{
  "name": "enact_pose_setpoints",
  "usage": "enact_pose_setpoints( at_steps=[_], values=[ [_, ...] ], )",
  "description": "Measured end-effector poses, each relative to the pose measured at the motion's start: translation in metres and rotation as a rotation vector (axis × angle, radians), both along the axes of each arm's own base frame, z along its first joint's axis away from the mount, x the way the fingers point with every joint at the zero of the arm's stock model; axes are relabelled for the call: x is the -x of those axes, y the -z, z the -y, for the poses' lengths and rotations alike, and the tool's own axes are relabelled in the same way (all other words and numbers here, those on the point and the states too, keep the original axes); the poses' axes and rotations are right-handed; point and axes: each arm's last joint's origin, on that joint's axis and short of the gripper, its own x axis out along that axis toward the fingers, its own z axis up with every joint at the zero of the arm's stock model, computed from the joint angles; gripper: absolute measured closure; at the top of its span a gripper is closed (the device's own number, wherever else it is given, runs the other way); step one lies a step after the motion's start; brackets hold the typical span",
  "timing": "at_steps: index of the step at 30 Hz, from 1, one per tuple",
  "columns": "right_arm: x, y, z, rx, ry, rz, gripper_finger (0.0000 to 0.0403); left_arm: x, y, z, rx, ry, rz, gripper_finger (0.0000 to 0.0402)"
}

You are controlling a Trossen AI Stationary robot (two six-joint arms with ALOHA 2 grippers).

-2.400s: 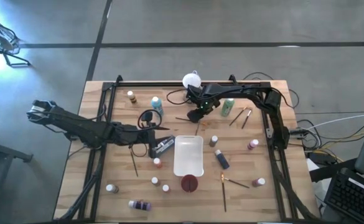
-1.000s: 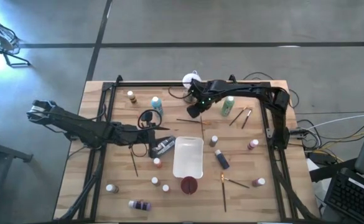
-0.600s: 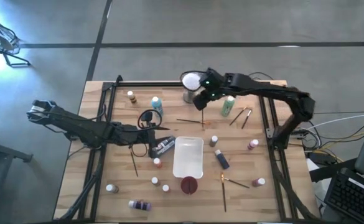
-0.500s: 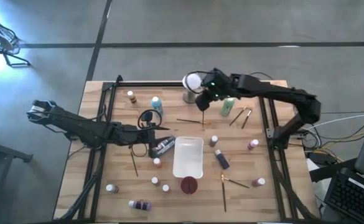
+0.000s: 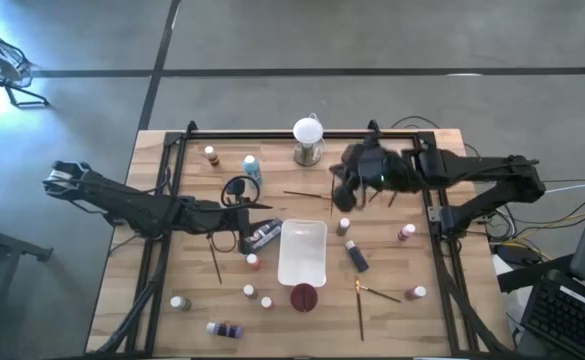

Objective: Pick & Place Paint Supplies
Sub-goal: Put the gold paint brush into the red cup

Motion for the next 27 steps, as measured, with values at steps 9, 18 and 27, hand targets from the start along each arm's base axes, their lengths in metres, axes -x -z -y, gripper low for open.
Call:
enact_pose_setpoints(
  at_steps=[9, 18, 27],
  values=[
    [-0.001, 0.009, -0.069, 0.132, -0.082, -0.004, 0.0395, 0.0, 0.0, 0.0, 0.0, 0.0, -0.002, 0.025],
    [0.011, 0.012, -0.12, 0.204, -0.095, 0.073, 0.0395, -0.001, -0.004, 0.0, 0.012, 0.0, 0.046, 0.025],
    [0.002, 0.032, -0.153, 0.211, -0.174, 0.055, 0.0395, -0.002, -0.005, 0.0, 0.093, -0.018, 0.076, 0.025]
  ],
)
